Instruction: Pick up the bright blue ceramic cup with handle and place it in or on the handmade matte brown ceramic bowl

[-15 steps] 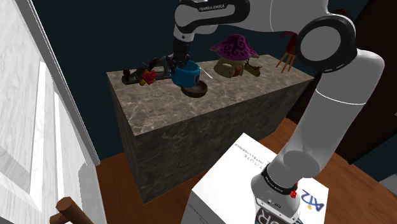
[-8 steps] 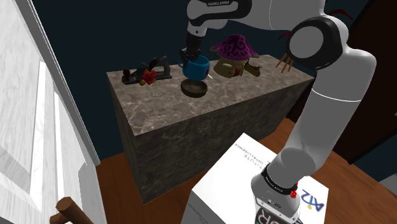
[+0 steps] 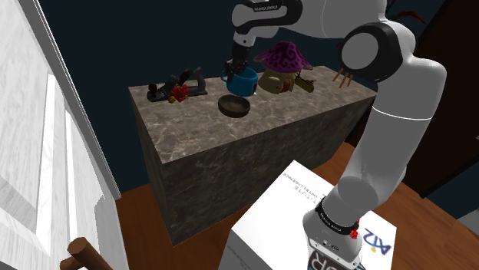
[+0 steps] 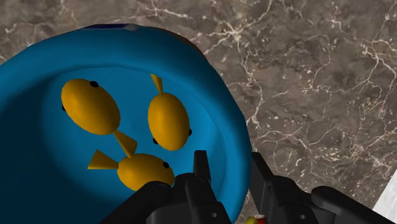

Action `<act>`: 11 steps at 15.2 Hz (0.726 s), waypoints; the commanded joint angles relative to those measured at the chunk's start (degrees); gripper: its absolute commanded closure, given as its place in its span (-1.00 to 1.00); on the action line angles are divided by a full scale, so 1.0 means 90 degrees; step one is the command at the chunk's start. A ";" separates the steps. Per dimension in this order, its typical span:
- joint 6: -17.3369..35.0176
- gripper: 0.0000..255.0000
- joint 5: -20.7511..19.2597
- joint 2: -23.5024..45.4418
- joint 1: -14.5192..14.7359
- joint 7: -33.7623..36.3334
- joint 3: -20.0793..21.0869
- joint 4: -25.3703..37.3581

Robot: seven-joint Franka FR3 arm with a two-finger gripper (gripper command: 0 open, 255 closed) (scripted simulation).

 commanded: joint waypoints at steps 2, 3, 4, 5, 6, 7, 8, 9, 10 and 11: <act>0.0232 1.00 0.0012 0.0044 0.0001 -0.0032 0.0002 -0.0173; 0.0311 1.00 0.0017 0.0060 0.0001 -0.0042 0.0003 -0.0237; 0.0389 1.00 0.0022 0.0076 0.0002 -0.0052 0.0004 -0.0300; 0.0467 1.00 0.0026 0.0094 0.0003 -0.0062 0.0006 -0.0360; 0.0545 1.00 0.0031 0.0113 0.0003 -0.0072 0.0007 -0.0419; 0.0622 1.00 0.0037 0.0134 0.0004 -0.0082 0.0008 -0.0476; 0.0699 1.00 0.0042 0.0156 0.0004 -0.0092 0.0010 -0.0532; 0.0775 1.00 0.0047 0.0179 0.0005 -0.0102 0.0011 -0.0586; 0.0851 1.00 0.0053 0.0203 0.0005 -0.0112 0.0013 -0.0638; 0.0927 1.00 0.0059 0.0228 0.0006 -0.0123 0.0014 -0.0689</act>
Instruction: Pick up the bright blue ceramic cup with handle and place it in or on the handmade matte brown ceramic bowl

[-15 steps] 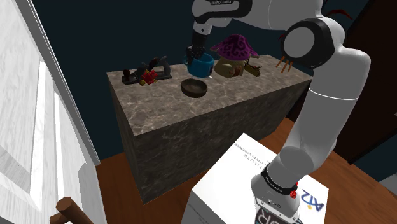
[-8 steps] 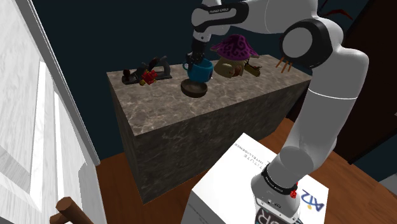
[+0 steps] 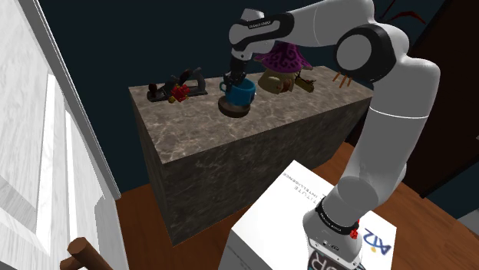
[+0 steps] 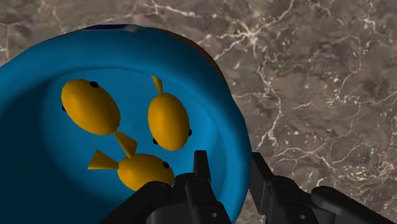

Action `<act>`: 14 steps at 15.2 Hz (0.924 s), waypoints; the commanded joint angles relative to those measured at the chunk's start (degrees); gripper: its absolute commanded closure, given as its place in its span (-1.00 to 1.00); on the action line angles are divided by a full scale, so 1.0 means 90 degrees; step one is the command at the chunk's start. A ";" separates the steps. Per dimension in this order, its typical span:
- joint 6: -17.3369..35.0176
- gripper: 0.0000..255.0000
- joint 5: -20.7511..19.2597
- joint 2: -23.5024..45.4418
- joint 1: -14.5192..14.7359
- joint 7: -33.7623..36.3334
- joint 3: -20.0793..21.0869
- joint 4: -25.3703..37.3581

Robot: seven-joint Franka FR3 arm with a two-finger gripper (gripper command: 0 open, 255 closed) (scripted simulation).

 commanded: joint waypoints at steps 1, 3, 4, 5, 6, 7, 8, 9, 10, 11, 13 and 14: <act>0.0175 1.00 0.0011 0.0037 0.0006 -0.0015 0.0006 -0.0121; 0.0265 1.00 0.0019 0.0070 0.0007 -0.0027 0.0008 -0.0179; 0.0265 1.00 0.0019 0.0071 0.0007 -0.0027 0.0008 -0.0178; 0.0265 1.00 0.0019 0.0071 0.0007 -0.0027 0.0008 -0.0178; 0.0265 1.00 0.0019 0.0071 0.0007 -0.0027 0.0008 -0.0178; 0.0265 1.00 0.0019 0.0071 0.0007 -0.0027 0.0008 -0.0178; 0.0265 1.00 0.0019 0.0071 0.0007 -0.0027 0.0008 -0.0178; 0.0265 1.00 0.0019 0.0071 0.0007 -0.0027 0.0008 -0.0178; 0.0265 1.00 0.0019 0.0071 0.0007 -0.0027 0.0008 -0.0178; 0.0267 -1.00 0.0019 0.0070 0.0006 -0.0028 0.0007 -0.0182; 0.0269 -1.00 0.0019 0.0068 0.0007 -0.0028 0.0008 -0.0185; 0.0269 -1.00 0.0019 0.0068 0.0007 -0.0027 0.0008 -0.0186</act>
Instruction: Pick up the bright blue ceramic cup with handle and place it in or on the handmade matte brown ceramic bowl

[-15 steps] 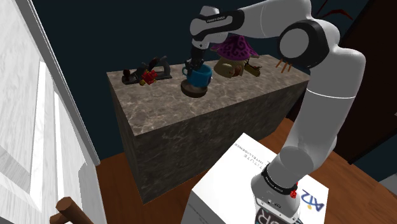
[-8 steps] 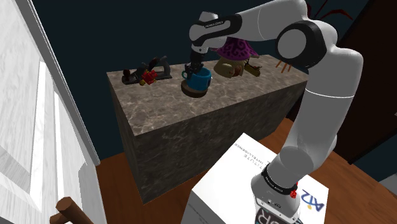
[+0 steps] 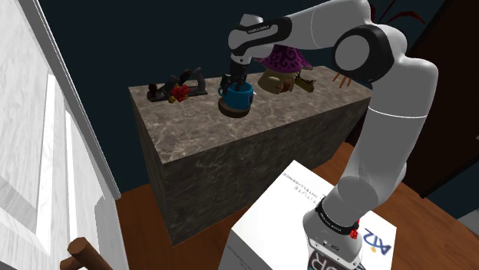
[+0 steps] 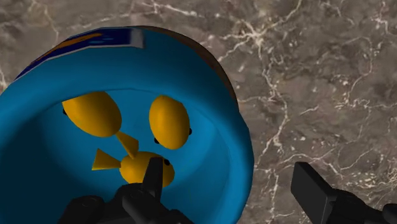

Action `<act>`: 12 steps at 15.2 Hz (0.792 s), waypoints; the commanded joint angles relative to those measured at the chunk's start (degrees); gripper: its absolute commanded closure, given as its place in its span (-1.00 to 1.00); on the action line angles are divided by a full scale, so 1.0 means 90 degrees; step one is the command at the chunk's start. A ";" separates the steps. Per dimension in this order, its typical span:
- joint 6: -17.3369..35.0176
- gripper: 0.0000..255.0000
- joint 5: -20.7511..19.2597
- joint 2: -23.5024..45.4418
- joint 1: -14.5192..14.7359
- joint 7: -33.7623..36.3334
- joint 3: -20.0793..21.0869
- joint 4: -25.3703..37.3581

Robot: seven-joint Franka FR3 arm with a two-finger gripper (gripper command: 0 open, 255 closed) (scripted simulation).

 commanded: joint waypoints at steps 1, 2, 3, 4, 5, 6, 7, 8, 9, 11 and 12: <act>0.0001 -1.00 0.0000 0.0000 0.0000 0.0000 0.0000 0.0000; -0.0004 -1.00 0.0000 0.0003 0.0000 0.0000 0.0000 0.0007; -0.0186 -1.00 -0.0012 -0.0077 -0.0011 0.0008 -0.0009 0.0108; -0.0371 -1.00 -0.0024 -0.0150 -0.0023 0.0017 -0.0018 0.0219; -0.0558 -1.00 -0.0035 -0.0216 -0.0035 0.0025 -0.0027 0.0340; -0.0708 -1.00 -0.0043 -0.0263 -0.0044 0.0031 -0.0034 0.0442; -0.0708 -1.00 -0.0043 -0.0263 -0.0044 0.0031 -0.0034 0.0442; -0.0707 -1.00 -0.0043 -0.0264 -0.0044 0.0031 -0.0034 0.0441; -0.0708 -1.00 -0.0043 -0.0263 -0.0044 0.0031 -0.0034 0.0442; -0.0708 -1.00 -0.0043 -0.0263 -0.0044 0.0031 -0.0034 0.0442; -0.0708 -1.00 -0.0043 -0.0263 -0.0044 0.0031 -0.0034 0.0442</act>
